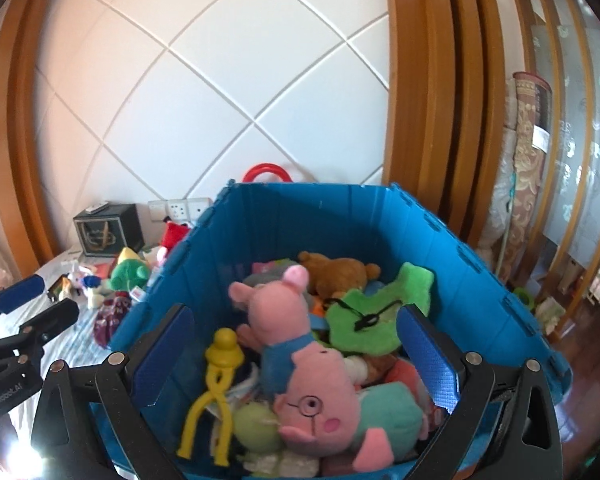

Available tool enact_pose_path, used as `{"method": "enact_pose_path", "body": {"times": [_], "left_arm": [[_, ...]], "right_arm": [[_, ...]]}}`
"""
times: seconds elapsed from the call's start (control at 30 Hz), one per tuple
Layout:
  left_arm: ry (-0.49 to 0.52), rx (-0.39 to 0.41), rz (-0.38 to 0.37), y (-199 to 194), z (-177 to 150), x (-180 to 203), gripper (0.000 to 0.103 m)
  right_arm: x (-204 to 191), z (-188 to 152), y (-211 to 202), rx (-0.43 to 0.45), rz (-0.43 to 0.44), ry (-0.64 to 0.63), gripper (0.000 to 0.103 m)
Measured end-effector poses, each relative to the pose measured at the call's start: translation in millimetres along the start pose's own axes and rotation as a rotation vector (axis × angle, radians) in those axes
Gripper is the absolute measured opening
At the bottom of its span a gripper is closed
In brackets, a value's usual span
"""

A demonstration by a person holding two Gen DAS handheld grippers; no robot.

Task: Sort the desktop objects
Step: 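Move both tools back over the items on the bed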

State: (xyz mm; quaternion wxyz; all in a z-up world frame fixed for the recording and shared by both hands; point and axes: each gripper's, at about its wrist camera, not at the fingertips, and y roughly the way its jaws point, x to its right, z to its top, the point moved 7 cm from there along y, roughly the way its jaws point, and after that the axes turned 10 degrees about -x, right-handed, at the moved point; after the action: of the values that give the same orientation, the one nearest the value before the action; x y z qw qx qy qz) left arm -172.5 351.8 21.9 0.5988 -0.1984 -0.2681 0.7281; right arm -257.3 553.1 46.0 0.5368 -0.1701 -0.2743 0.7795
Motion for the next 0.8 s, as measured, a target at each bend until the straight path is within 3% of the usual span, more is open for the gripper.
{"method": "enact_pose_path", "body": {"times": [0.43, 0.8], "left_arm": [[-0.091, -0.153, 0.109, 39, -45, -217, 0.062], [-0.232, -0.288, 0.249, 98, -81, -403, 0.062]], "right_arm": [[-175, 22, 16, 0.011, 0.064, -0.048, 0.103], [-279, 7, 109, -0.175, 0.096, -0.058, 0.103]]}}
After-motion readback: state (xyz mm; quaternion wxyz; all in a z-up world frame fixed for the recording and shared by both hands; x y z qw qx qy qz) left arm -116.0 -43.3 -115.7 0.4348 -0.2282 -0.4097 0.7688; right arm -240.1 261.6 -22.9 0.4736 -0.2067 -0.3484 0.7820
